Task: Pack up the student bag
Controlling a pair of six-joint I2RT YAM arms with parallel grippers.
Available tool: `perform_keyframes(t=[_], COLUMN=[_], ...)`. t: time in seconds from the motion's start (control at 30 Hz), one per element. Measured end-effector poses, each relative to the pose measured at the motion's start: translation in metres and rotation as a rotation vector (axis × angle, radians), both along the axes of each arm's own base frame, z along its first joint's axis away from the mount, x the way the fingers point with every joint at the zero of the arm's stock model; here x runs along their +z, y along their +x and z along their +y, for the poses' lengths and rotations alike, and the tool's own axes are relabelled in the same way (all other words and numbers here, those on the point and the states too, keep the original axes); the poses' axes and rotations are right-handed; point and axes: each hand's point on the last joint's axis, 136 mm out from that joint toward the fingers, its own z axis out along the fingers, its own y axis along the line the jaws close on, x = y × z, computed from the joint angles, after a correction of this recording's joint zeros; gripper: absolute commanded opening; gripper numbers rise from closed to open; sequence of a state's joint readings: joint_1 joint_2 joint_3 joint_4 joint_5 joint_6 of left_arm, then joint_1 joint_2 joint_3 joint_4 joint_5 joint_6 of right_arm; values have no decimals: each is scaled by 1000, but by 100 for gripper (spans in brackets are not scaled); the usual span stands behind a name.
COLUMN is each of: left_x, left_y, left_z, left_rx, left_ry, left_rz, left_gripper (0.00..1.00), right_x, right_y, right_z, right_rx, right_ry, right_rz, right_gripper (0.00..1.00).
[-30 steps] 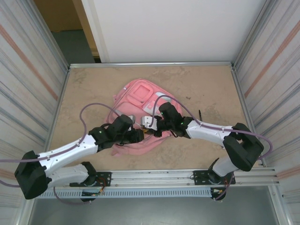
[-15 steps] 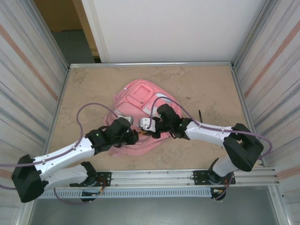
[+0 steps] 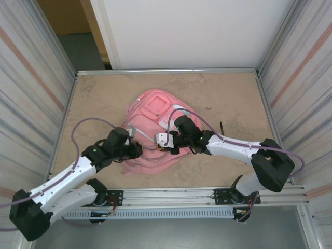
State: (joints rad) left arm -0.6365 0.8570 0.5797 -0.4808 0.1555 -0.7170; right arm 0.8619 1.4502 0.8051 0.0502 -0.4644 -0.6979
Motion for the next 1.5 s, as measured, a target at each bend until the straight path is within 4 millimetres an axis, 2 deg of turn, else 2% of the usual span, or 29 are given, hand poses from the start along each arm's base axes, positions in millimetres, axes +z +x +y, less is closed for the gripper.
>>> perform_keyframes(t=[0.13,0.2,0.23,0.27,0.33,0.47,0.57,0.67,0.9,1.03,1.2,1.33,1.5], left_x=[-2,-7,-10,-12,-16,-16,-12,-10,-21,-19,-13,-17,-26], left_y=[15,17,17,16,14,10,9,9,12,14,25,30,35], left_z=[37,45,45,44,41,36,34,34,24,16,5,0,1], left_rx=[145,176,177,169,149,116,102,102,72,38,-2,-20,-12], left_ry=[-29,-54,-67,-74,-83,-106,-120,-124,-128,-115,-114,-105,-59], left_rz=[20,45,62,78,103,120,110,100,162,174,141,160,200], left_gripper=[1,4,12,25,41,47,47,42,35,33,18,16,9], right_x=[-2,-4,-5,-7,-10,-14,-12,-11,-9,-10,-9,-8,-6], right_y=[-3,-3,-3,-4,-3,3,7,10,11,11,12,13,15], right_z=[-7,-11,-12,-13,-18,-27,-32,-37,-40,-40,-41,-43,-45], right_rx=[13,18,22,25,27,20,14,8,5,3,0,-3,-13], right_ry=[-31,-44,-53,-62,-82,-115,-117,-118,-116,-118,-118,-117,-114], right_rz=[-11,-14,-19,-21,-21,-19,-19,-19,-16,-14,-14,-15,-16], right_gripper=[0,0,0,0,0,0,0,0,0,0,0,0,0])
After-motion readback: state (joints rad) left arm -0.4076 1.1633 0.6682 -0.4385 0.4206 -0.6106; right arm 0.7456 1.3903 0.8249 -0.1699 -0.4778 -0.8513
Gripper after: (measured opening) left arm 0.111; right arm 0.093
